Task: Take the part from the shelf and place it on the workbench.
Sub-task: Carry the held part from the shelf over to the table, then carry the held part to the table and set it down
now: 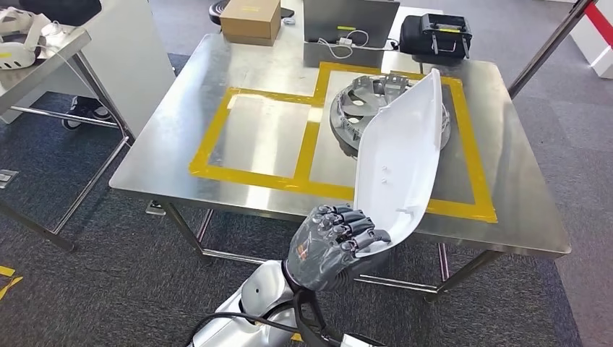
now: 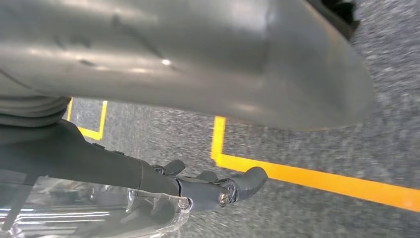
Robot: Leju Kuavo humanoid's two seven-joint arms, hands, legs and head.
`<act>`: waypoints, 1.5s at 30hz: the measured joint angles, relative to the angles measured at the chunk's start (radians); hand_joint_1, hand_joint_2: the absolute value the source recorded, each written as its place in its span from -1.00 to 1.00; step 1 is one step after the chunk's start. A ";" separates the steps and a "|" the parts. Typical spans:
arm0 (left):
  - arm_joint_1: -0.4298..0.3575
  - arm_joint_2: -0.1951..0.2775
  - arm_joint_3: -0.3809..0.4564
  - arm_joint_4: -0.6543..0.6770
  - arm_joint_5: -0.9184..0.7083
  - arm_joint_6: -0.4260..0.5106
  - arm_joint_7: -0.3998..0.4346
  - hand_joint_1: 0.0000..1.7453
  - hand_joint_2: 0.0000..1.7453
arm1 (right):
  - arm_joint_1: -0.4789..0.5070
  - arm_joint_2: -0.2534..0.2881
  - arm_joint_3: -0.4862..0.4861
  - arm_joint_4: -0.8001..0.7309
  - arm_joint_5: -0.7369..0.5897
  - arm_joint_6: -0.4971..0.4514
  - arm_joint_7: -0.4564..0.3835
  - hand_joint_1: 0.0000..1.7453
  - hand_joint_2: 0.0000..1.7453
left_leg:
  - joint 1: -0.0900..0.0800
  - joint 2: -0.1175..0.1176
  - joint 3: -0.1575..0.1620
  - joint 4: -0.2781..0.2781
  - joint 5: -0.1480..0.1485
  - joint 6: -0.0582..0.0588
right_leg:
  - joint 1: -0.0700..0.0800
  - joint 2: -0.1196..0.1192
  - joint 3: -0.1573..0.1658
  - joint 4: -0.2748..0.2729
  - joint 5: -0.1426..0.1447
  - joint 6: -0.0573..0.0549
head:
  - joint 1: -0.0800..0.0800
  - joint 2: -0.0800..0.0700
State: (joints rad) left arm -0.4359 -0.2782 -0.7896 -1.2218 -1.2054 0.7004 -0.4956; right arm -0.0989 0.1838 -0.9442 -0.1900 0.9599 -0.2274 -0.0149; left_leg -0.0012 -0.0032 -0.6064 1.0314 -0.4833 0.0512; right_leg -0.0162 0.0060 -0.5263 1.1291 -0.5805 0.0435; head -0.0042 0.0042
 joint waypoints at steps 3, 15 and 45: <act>0.004 0.000 0.001 0.000 -0.011 0.000 -0.012 1.00 1.00 | 0.002 -0.001 0.000 0.000 0.001 0.004 0.001 -1.00 -1.00 | -0.002 -0.005 0.023 0.000 -0.023 0.007 | 0.000 0.000 -0.120 0.156 -0.071 0.009 | 0.002 0.000; 0.004 -0.004 0.009 -0.001 -0.061 0.000 -0.046 1.00 1.00 | 0.002 -0.004 -0.015 0.000 -0.008 0.010 -0.003 -1.00 -1.00 | -0.009 -0.010 0.103 -0.009 -0.099 -0.003 | 0.011 0.001 -0.091 -0.081 0.115 -0.017 | -0.002 0.000; -0.142 -0.014 0.200 -0.099 -0.342 0.000 0.171 1.00 1.00 | -0.018 0.007 -0.020 0.000 0.018 0.016 0.006 -1.00 -1.00 | -0.003 0.036 0.102 0.066 -0.184 -0.050 | 0.000 -0.014 -0.119 -0.079 0.131 -0.040 | -0.001 0.000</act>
State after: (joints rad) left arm -0.5782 -0.2921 -0.5892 -1.3203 -1.5472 0.7002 -0.3245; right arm -0.1170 0.1905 -0.9643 -0.1900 0.9782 -0.2112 -0.0092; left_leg -0.0042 0.0329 -0.5041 1.0975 -0.6673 0.0009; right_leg -0.0163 -0.0083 -0.6449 1.0499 -0.4491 0.0038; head -0.0053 0.0042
